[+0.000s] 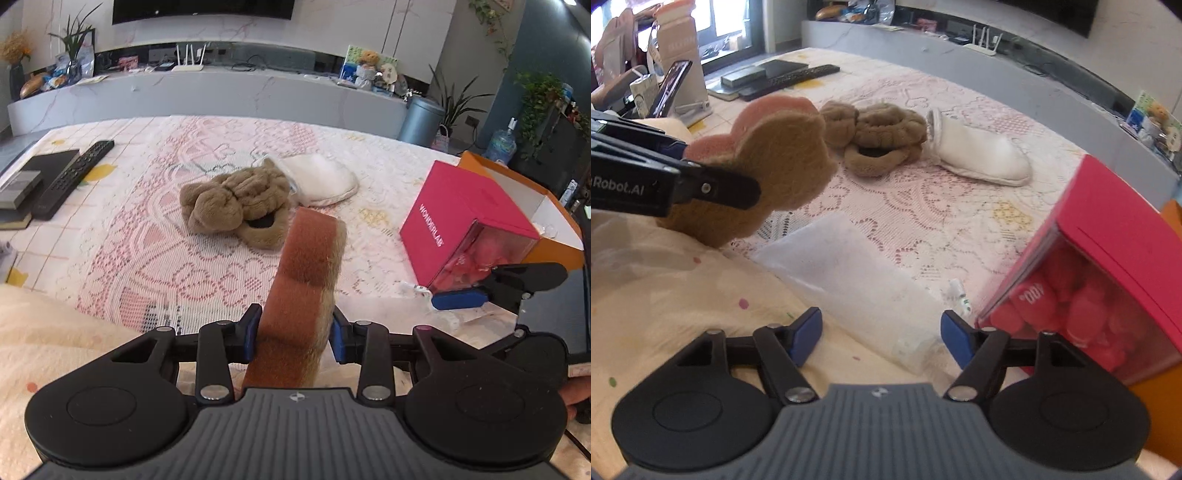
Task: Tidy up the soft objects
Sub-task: 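Lift the sponge and mesh bag off the bed toward the orange box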
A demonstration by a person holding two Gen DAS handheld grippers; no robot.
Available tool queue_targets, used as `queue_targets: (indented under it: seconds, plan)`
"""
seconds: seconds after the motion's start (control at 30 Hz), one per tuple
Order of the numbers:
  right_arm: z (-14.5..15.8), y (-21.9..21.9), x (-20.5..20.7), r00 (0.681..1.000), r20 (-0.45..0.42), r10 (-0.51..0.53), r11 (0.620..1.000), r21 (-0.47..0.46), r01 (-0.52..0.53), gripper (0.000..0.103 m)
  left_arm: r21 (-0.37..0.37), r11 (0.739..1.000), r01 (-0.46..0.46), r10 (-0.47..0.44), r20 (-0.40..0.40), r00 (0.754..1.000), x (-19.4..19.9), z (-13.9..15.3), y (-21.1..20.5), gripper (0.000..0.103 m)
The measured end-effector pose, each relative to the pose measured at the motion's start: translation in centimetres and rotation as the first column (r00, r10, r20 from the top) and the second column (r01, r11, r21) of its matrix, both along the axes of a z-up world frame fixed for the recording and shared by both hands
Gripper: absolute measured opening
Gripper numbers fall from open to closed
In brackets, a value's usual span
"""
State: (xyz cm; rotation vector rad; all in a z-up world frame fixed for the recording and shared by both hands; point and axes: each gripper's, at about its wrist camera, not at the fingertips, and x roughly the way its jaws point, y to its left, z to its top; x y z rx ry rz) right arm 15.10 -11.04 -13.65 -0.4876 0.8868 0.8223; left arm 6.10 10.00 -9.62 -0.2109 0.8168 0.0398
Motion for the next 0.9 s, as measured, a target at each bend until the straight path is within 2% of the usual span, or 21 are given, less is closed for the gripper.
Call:
queue_targets:
  seconds: [0.27,0.37,0.43,0.53,0.57,0.7,0.9]
  plan:
    - [-1.9,1.7,1.8,0.999,-0.044,-0.024,1.0,0.019,0.025,0.075,0.018,1.0,0.007,-0.007,-0.018,1.0,0.4,-0.8,-0.2,0.042]
    - [-2.5,2.1,2.0,0.998,-0.056,-0.037,0.999,0.024,0.039,0.069,0.01,1.0,0.004,-0.004,-0.021,1.0,0.5,-0.9,-0.1,0.042]
    - [-2.1,2.0,1.9,0.998,-0.053,-0.036,0.999,0.038,0.038,0.053,0.004,1.0,0.002,-0.002,-0.022,1.0,0.5,-0.9,0.0,0.042]
    - [-1.4,1.8,1.3,0.998,-0.047,-0.039,0.998,0.057,0.041,0.022,-0.002,1.0,-0.002,0.002,-0.023,1.0,0.5,-1.0,0.0,0.042]
    - [-1.3,1.7,1.2,0.998,-0.047,-0.043,0.997,0.06,0.045,0.008,-0.005,1.0,-0.003,0.002,-0.021,1.0,0.5,-1.0,0.1,0.042]
    - [0.1,1.0,0.5,0.995,-0.03,-0.099,0.989,0.104,0.102,0.0,-0.028,1.0,-0.012,0.011,-0.009,1.0,0.3,-0.8,0.4,0.041]
    - [3.6,-1.4,-0.5,0.981,-0.023,-0.192,0.958,0.21,0.193,0.0,-0.043,0.999,-0.019,0.02,0.023,1.0,-0.1,-0.3,0.5,0.04]
